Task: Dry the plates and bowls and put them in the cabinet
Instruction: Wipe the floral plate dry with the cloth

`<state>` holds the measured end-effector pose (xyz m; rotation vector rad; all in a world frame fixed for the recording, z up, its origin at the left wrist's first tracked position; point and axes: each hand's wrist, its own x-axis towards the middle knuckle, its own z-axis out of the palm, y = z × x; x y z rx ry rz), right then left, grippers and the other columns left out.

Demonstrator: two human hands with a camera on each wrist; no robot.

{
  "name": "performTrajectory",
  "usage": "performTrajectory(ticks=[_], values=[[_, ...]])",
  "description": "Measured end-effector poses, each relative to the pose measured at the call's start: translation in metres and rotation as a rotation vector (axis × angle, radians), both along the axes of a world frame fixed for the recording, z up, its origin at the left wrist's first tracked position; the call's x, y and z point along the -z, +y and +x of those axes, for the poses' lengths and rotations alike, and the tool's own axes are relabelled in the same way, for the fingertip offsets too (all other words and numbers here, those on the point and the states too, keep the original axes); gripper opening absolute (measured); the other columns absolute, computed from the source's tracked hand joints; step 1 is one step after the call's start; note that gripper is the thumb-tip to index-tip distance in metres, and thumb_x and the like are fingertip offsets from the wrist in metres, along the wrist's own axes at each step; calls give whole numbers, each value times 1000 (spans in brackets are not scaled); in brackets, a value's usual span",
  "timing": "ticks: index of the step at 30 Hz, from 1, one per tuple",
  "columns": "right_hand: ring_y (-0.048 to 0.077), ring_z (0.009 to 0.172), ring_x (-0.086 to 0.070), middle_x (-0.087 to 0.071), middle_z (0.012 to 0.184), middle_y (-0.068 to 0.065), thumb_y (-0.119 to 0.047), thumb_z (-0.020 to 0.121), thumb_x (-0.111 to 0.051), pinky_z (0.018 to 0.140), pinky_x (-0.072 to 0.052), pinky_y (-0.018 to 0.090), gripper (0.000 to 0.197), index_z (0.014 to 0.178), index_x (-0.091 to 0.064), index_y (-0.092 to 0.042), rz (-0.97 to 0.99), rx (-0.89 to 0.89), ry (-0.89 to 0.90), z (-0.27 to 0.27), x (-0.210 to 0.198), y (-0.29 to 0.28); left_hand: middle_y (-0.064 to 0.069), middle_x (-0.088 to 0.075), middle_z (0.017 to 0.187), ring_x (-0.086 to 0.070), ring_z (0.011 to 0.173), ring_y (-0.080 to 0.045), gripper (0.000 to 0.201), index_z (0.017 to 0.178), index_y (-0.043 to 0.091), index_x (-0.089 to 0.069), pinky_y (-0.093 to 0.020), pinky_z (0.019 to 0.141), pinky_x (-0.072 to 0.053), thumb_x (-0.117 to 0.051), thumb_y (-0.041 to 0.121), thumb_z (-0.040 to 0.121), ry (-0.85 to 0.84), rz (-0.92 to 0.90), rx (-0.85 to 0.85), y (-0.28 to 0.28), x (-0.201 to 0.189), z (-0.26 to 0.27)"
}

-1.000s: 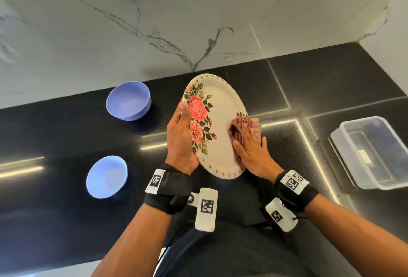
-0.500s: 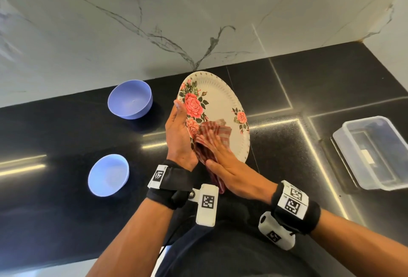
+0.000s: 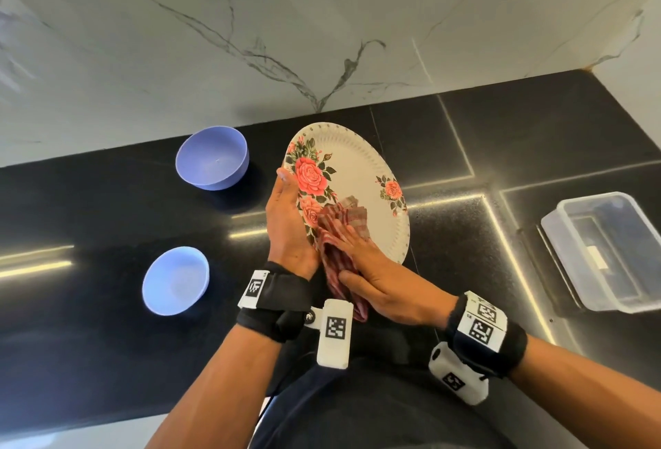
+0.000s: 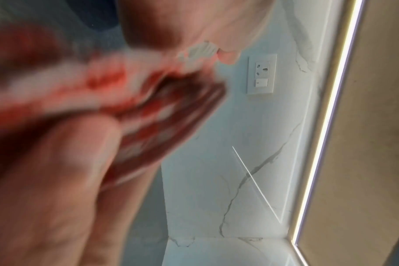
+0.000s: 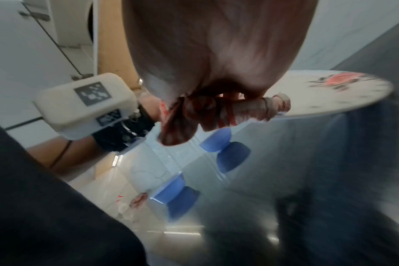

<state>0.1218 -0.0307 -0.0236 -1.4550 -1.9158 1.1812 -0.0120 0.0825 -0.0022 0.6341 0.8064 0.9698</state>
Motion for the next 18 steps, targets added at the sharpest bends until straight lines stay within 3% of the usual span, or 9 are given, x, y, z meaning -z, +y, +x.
performTrajectory(ticks=[2,5,8,14,16,18], values=[[-9,149,14,17,157,-37,-38,108,-37,126,3,28,67,151,13,-47,-44,28,-18,15,17,-5,-23,-50,150,-48,137,-46,88,151,11,-43,-69,114,-31,-68,65,85,-17,0,-6,2,-1,-3],[-2,151,18,20,163,-24,-43,108,-35,128,1,44,72,155,19,-41,-94,124,-87,42,48,-6,-22,-50,149,-48,138,-44,85,150,10,-44,-68,115,-31,-64,64,88,-11,30,-1,6,-2,-5],[-1,149,22,22,165,-15,-47,107,-30,127,4,46,71,156,20,-32,-155,181,-193,66,66,3,-22,-53,147,-51,136,-43,83,149,9,-45,-67,114,-33,-60,63,89,10,57,5,6,-4,-3],[2,150,21,18,165,-13,-47,108,-26,126,7,47,67,157,16,-31,-173,241,-224,65,66,19,-20,-55,146,-52,135,-43,90,148,11,-47,-67,114,-33,-65,70,83,54,74,14,7,-8,-3],[5,153,15,16,167,-12,-46,107,-30,127,0,46,68,155,17,-35,-199,240,-114,54,55,18,-19,-55,146,-53,134,-42,90,148,11,-47,-66,115,-34,-65,70,83,62,67,15,8,-11,-5],[12,155,-4,3,169,-10,-45,107,-35,127,-15,47,69,155,15,-40,-255,225,24,37,36,13,-19,-56,145,-54,134,-41,86,148,11,-47,-66,114,-35,-63,67,85,61,57,19,7,-16,-5]])
